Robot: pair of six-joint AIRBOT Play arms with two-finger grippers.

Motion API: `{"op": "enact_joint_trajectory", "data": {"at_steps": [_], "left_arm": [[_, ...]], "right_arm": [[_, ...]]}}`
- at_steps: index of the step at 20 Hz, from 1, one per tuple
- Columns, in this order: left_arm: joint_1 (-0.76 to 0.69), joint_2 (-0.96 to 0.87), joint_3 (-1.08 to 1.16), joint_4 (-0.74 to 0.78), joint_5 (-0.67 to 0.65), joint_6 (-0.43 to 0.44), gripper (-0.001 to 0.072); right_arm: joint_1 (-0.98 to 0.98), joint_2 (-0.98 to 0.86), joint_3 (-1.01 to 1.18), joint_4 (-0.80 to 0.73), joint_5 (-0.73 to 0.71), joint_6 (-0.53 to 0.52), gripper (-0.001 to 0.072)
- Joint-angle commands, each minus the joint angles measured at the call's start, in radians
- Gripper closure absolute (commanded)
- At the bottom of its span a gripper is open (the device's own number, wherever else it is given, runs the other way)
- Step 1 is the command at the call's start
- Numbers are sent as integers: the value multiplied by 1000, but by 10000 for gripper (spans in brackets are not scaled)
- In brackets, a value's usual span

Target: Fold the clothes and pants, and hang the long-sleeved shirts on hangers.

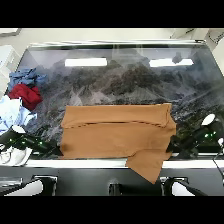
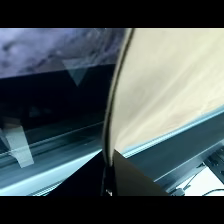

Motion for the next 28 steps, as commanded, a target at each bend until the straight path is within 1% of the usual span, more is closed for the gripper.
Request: {"op": "enact_joint_trajectory", "data": {"at_steps": [1, 4, 7, 8, 9, 10, 11, 13, 15, 17, 18, 20, 23, 26, 28], "left_arm": [[1, 0, 1, -4, -13, 8, 686], [1, 0, 1, -4, -14, 7, 686], [1, 0, 1, -4, -10, 7, 685], [1, 0, 1, -4, -8, 7, 685], [1, 0, 1, -3, -6, 8, 686], [1, 0, 1, -3, -5, 8, 686], [2, 0, 3, -3, -6, 8, 686], [2, 6, 22, -4, -12, 8, 686], [2, 14, 86, -4, -46, 6, 687], [-2, 11, 179, -5, -77, -46, 687], [-12, 8, 232, -4, -59, -69, 688], [-51, -13, 332, -8, -11, -103, 687], [-126, -102, 506, -8, 47, -147, 685], [-160, -243, 694, -8, 27, -197, 685], [-160, -328, 798, -16, 17, -224, 685]], "right_arm": [[0, 10, -147, 85, -114, -48, 153], [0, 10, -194, 172, -179, -76, 157], [0, 10, -236, 184, -187, -76, 227], [0, 10, -255, 184, -192, -76, 322], [0, 10, -267, 183, -199, -76, 382], [0, 10, -270, 180, -200, -77, 541], [0, 11, -268, 179, -199, -76, 665], [0, 17, -241, 183, -172, -100, 667], [0, 29, -151, 183, -115, -109, 667], [0, 26, -11, 192, -34, -85, 668], [5, 16, 68, 193, -12, -73, 668], [55, -19, 222, 185, -20, -66, 668], [166, -158, 479, 151, -60, -28, 667], [227, -348, 731, 136, -61, 14, 666], [243, -454, 855, 137, -65, 39, 665]]}}
